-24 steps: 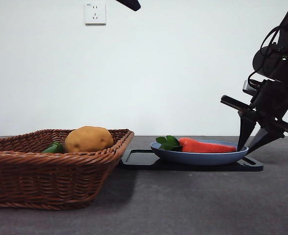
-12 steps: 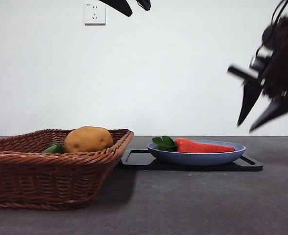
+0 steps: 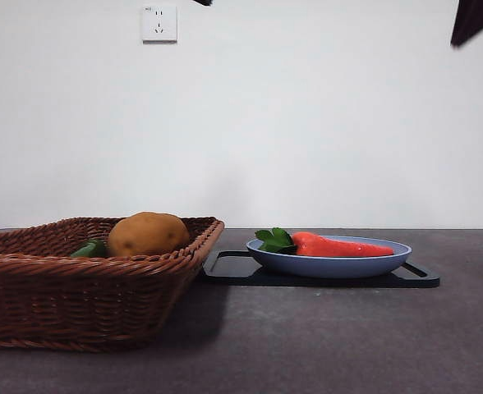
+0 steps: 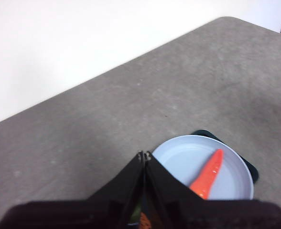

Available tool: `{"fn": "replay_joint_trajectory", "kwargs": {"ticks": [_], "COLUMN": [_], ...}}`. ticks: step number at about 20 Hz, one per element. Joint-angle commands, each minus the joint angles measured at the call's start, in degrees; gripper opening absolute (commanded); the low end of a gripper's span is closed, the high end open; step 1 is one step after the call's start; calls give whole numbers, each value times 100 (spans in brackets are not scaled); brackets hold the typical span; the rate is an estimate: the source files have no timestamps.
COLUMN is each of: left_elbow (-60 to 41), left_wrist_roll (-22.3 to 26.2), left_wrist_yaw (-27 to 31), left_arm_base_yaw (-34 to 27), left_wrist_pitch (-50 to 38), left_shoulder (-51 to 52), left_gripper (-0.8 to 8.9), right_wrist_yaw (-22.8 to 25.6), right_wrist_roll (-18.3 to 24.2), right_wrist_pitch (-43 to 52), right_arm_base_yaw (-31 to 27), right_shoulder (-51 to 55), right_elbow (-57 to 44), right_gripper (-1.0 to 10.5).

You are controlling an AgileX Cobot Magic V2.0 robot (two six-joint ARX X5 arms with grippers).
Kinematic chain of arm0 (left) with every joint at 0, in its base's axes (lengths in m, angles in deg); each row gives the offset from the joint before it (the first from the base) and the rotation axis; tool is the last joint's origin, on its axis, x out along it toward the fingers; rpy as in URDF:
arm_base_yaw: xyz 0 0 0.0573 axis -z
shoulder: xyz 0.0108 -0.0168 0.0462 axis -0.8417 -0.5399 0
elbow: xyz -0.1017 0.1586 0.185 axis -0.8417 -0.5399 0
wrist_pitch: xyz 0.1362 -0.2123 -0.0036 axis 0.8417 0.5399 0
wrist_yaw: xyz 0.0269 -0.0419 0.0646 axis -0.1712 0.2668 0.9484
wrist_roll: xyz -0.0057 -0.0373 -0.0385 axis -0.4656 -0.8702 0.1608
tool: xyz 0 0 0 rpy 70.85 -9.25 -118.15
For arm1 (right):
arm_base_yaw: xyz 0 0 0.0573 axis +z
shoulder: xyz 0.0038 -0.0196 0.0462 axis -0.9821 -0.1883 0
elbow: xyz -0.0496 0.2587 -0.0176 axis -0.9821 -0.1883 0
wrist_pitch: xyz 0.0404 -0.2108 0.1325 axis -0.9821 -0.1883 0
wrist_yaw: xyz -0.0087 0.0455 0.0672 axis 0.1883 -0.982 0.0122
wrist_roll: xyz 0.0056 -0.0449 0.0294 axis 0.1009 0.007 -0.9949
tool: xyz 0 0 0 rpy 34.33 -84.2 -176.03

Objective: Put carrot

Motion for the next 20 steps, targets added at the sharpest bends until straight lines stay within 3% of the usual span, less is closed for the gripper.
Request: {"fn": "replay_joint_trajectory", "kwargs": {"ticks": [1, 4, 7, 11, 14, 16, 20], "left_elbow": [87, -15, -776, -2549, -3864, -4365, -4498], "left_wrist_roll": [-55, 144, 205, 177, -166, -232, -225], "left_wrist_yaw": [-11, -11, -7, 13, 87, 118, 94], "left_arm_base_yaw": [-107, -269, -378, -435, -435, -435, -435], "left_wrist_pitch": [26, 341, 289, -313, -780, -839, -293], "left_shoulder": [330, 761, 1397, 2640, 3724, 4321, 4800], "left_gripper": [6, 6, 6, 6, 6, 6, 8], "right_wrist_yaw": [590, 1458, 1950, 2028, 2026, 2031, 2186], "right_wrist_roll": [238, 313, 332, 461, 400, 111, 94], "right_wrist_pitch": [35, 343, 1248, 2675, 3707, 3777, 3626], "right_arm_base_yaw": [516, 1143, 1672, 2096, 2162, 2159, 2149], "right_shoulder": [236, 713, 1405, 2437, 3049, 3187, 3191], "right_elbow": [59, -267, -1123, -2785, -3956, -4229, -4236], "right_gripper": [4, 4, 4, 4, 4, 4, 4]}}
